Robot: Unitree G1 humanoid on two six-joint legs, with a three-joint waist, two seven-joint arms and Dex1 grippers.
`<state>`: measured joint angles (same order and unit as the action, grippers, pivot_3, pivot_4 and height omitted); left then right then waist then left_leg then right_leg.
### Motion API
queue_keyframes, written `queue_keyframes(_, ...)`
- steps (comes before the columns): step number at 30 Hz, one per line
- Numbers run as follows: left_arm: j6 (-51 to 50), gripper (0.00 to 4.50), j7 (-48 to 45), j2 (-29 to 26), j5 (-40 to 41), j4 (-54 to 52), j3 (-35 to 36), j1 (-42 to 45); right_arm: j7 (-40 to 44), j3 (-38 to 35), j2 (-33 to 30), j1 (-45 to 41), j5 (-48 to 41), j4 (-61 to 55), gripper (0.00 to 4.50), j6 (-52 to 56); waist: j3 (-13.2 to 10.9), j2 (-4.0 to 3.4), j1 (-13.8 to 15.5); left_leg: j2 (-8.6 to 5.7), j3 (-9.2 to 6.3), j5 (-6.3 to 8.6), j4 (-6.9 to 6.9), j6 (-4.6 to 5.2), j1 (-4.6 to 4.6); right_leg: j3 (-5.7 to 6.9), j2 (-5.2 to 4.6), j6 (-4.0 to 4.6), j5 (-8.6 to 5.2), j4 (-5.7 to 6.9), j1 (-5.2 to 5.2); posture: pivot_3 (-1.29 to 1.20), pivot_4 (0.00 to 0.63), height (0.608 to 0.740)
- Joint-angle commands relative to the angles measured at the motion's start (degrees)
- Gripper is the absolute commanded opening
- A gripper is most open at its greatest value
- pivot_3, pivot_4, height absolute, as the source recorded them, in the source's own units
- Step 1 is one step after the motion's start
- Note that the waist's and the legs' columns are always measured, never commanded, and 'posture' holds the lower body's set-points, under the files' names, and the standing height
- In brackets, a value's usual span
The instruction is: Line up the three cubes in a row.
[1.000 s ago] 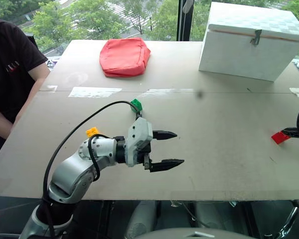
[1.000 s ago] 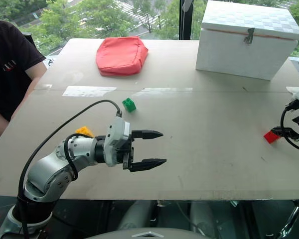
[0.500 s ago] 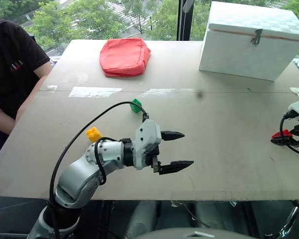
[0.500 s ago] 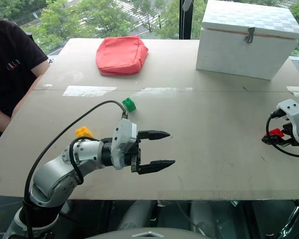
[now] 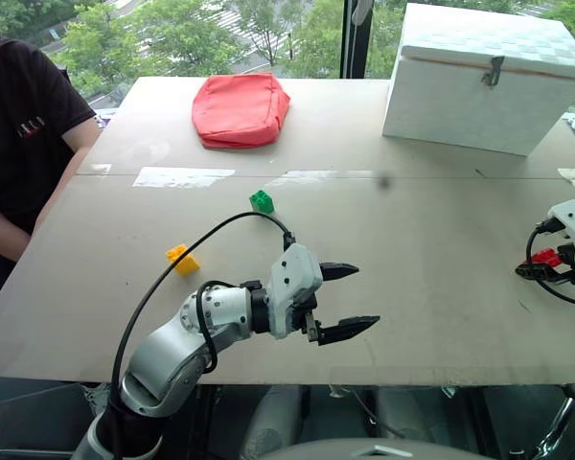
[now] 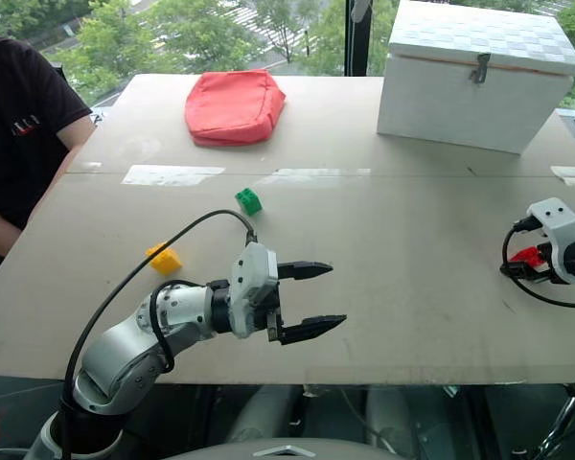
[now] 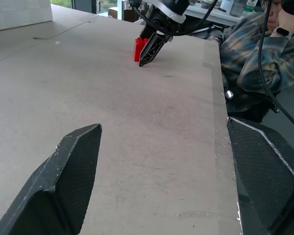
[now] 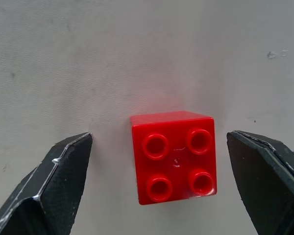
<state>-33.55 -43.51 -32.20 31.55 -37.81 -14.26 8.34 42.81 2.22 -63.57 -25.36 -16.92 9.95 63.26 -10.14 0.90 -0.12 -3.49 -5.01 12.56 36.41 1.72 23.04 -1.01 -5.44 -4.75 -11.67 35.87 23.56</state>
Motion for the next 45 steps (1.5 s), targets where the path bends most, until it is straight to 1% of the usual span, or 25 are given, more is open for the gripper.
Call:
queue_keyframes(1, 0.13, 4.15, 0.36, -0.02, 1.04, -3.54, 1.1, 0.85, -1.83, -4.51, 0.35, 1.2, 0.1, -2.64, 4.5, 0.82, 0.0, 0.0, 0.03, 0.0, 0.0, 0.0, 0.0, 0.0, 0.0, 0.0, 0.01, 0.0, 0.0, 0.0, 0.0, 0.0, 0.15, 0.74)
queue_keyframes(4, -0.5, 4.15, 0.87, 0.13, 1.35, -4.14, 1.1, 0.99, -2.56, -5.78, 1.02, 2.28, 0.03, -3.23, 4.5, 1.0, 0.0, 0.0, 0.07, 0.0, 0.0, 0.0, 0.0, 0.0, 0.0, 0.02, 0.02, -0.01, 0.01, 0.0, -0.01, 0.0, 0.15, 0.74)
queue_keyframes(5, -0.7, 4.2, 1.02, 0.19, 1.42, -4.35, 1.06, 1.0, -2.62, -5.86, 1.12, 2.43, 0.06, -3.31, 4.25, 0.97, 0.0, 0.0, 0.04, 0.0, 0.0, 0.0, 0.0, 0.0, 0.0, 0.01, 0.01, -0.01, 0.01, 0.0, -0.01, 0.0, 0.15, 0.74)
queue_keyframes(7, -0.97, 4.21, 1.19, 0.22, 1.6, -4.63, 1.08, 0.99, -2.05, -5.44, 1.05, 2.65, -0.11, -3.67, 3.69, 1.11, 0.0, 0.0, -0.02, 0.0, 0.0, 0.0, 0.0, 0.0, 0.0, -0.01, 0.01, -0.01, 0.01, 0.0, -0.01, 0.0, 0.15, 0.74)
queue_keyframes(9, -1.09, 4.21, 1.35, 0.15, 1.66, -4.85, 1.09, 0.95, -1.69, -5.16, 0.97, 2.72, -0.18, -3.88, 2.82, 1.16, 0.0, 0.0, -0.03, 0.0, 0.01, 0.0, 0.0, 0.0, -0.01, -0.02, 0.02, -0.01, 0.01, 0.0, -0.01, 0.0, 0.15, 0.74)
queue_keyframes(11, -1.1, 4.21, 1.52, 0.04, 1.66, -5.07, 1.1, 0.79, -1.38, -5.13, 0.79, 2.87, -0.12, -4.02, 1.84, 0.95, 0.0, 0.0, -0.02, 0.0, 0.01, 0.0, 0.01, 0.0, -0.01, -0.02, 0.02, -0.01, 0.01, 0.0, -0.01, 0.0, 0.15, 0.74)
queue_keyframes(12, -1.09, 4.21, 1.58, 0.01, 1.66, -5.12, 1.1, 0.75, -1.19, -5.09, 0.68, 2.95, -0.1, -4.08, 1.44, 0.8, 0.0, 0.0, -0.01, 0.0, 0.01, 0.0, 0.01, 0.0, -0.01, -0.01, 0.02, -0.01, 0.01, 0.0, -0.01, 0.0, 0.15, 0.74)
queue_keyframes(13, -1.17, 4.21, 1.8, -0.04, 1.72, -5.39, 1.16, 0.49, -1.01, -5.44, 0.42, 3.35, -0.22, -4.67, 1.35, 0.73, 0.0, 0.0, -0.01, 0.0, 0.02, 0.0, 0.01, 0.0, -0.01, -0.01, 0.02, -0.01, 0.01, 0.0, -0.02, 0.0, 0.15, 0.74)
queue_keyframes(15, -1.32, 4.21, 2.32, -0.18, 1.77, -6.03, 1.38, -0.23, -0.89, -7.06, 0.42, 4.2, -0.84, -7.01, 1.35, 0.23, 0.0, 0.0, 0.02, 0.0, 0.03, 0.0, 0.01, 0.0, -0.01, 0.0, 0.02, -0.01, 0.01, 0.0, -0.02, 0.0, 0.15, 0.74)
queue_keyframes(18, -1.55, 4.21, 3.56, -0.46, 1.66, -6.94, 2.22, -1.76, -0.59, -10.18, 2.5, 4.71, -3.63, -15.03, 1.35, -0.14, 0.0, -0.01, -0.25, 0.01, -0.02, 0.0, 0.0, 0.0, -0.01, -0.04, 0.02, -0.01, 0.01, 0.0, -0.01, 0.0, 0.15, 0.74)
queue_keyframes(19, -1.5, 4.21, 3.94, -0.69, 1.45, -7.18, 2.68, -2.49, -1.26, -10.54, 4.25, 4.49, -4.23, -18.18, 1.35, -1.36, 0.0, -0.01, -0.41, 0.02, -0.04, 0.0, 0.0, 0.0, -0.01, -0.05, 0.03, -0.02, 0.01, 0.0, -0.01, 0.0, 0.15, 0.74)
queue_keyframes(21, -1.53, 4.21, 4.83, -1.06, 1.46, -7.74, 4.13, -4.22, -3.73, -10.18, 9.83, 2.98, -5.77, -24.07, 1.35, -1.44, 0.02, 0.04, -0.73, 0.1, -0.11, 0.01, 0.0, 0.0, -0.06, -0.08, 0.1, -0.04, 0.01, 0.0, -0.02, 0.0, 0.15, 0.74)
queue_keyframes(23, -1.63, 4.21, 5.32, -1.56, 1.78, -8.12, 5.71, -5.52, -5.63, -8.16, 14.96, 1.83, -5.83, -27.87, 1.35, -3.41, 0.02, 0.08, -0.72, 0.23, -0.11, 0.01, 0.0, 0.0, -0.1, -0.11, 0.25, -0.06, 0.0, 0.01, -0.02, 0.0, 0.15, 0.74)
queue_keyframes(24, -1.57, 4.21, 5.26, -2.07, 2.12, -8.12, 6.97, -6.25, -5.71, -5.74, 16.66, 1.32, -5.52, -29.37, 1.35, -3.89, 0.02, 0.08, -0.65, 0.29, -0.13, 0.01, 0.0, -0.01, -0.11, -0.11, 0.31, -0.07, 0.0, 0.01, -0.02, 0.0, 0.15, 0.74)
queue_keyframes(25, -1.57, 4.21, 5.17, -2.48, 2.4, -8.05, 8.01, -6.74, -5.29, -3.47, 17.53, 0.93, -5.15, -30.36, 1.35, -4.24, 0.02, 0.06, -0.51, 0.31, -0.13, 0.01, 0.01, -0.01, -0.11, -0.1, 0.35, -0.06, 0.0, 0.02, -0.02, 0.0, 0.15, 0.74)
queue_keyframes(27, -1.19, 4.21, 3.37, -4.73, 4.19, -7.87, 12.82, -9.23, -0.74, 4.89, 17.75, -2.26, -3.48, -30.54, 1.35, -7.07, 0.01, 0.06, -0.12, 0.31, -0.13, 0.0, 0.01, -0.02, -0.09, -0.03, 0.35, -0.02, 0.02, 0.03, -0.02, 0.0, 0.15, 0.74)
queue_keyframes(31, 0.85, 4.21, -3.22, -9.81, 7.65, -6.25, 22.45, -14.26, 10.86, 17.97, 16.01, -12.03, 2.39, -22.05, 1.35, -16.37, -0.02, 0.03, -0.77, 0.31, -0.12, 0.01, 0.03, -0.03, -0.09, -0.11, 0.34, 0.21, 0.07, -0.01, 0.03, 0.0, 0.15, 0.74)
queue_keyframes(33, 2.03, 4.21, -6.2, -11.44, 8.65, -4.56, 25.48, -15.58, 15.41, 21.94, 15.76, -16.13, 5.48, -16.76, 1.35, -21.63, -0.03, 0.04, -0.58, 0.32, -0.11, 0.02, 0.03, -0.04, -0.1, -0.1, 0.34, 0.35, -0.02, -0.02, 0.03, 0.0, 0.15, 0.74)
queue_keyframes(36, 3.54, 4.21, -9.81, -12.96, 7.98, 0.97, 25.86, -13.33, 23.65, 26.42, 16.49, -22.74, 10.0, -6.66, 1.35, -31.55, -0.05, 0.05, -0.32, 0.28, 0.0, 0.02, 0.03, -0.05, -0.07, 0.03, 0.33, 0.37, -0.02, -0.04, 0.0, 0.0, 0.15, 0.74)
queue_keyframes(39, 4.73, 4.21, -11.4, -13.57, 6.72, 3.09, 25.22, -12.81, 29.69, 29.46, 18.08, -27.49, 13.73, 2.16, 1.35, -39.63, -0.06, 0.06, -0.7, 0.29, 0.04, 0.02, 0.03, -0.05, -0.08, 0.03, 0.34, 0.36, -0.01, -0.04, 0.01, 0.0, 0.15, 0.74)
queue_keyframes(42, 5.25, 4.21, -10.86, -13.11, 6.03, 2.35, 24.74, -13.77, 33.36, 31.01, 20.22, -30.23, 16.92, 9.32, 1.35, -46.15, -0.06, 0.08, -0.91, 0.31, -0.05, 0.07, 0.01, -0.15, -0.09, -0.03, 0.36, 0.18, 0.13, -0.04, 0.04, 0.0, 0.15, 0.74)
queue_keyframes(45, 5.42, 4.21, -9.63, -12.5, 5.71, 0.47, 24.6, -15.57, 35.53, 31.28, 22.66, -32.3, 19.4, 14.67, 1.35, -50.81, -0.08, 0.05, -1.01, 0.37, -0.12, 0.12, -0.05, -0.24, -0.09, -0.1, 0.41, 0.18, 0.13, -0.04, 0.12, 0.0, 0.15, 0.74)
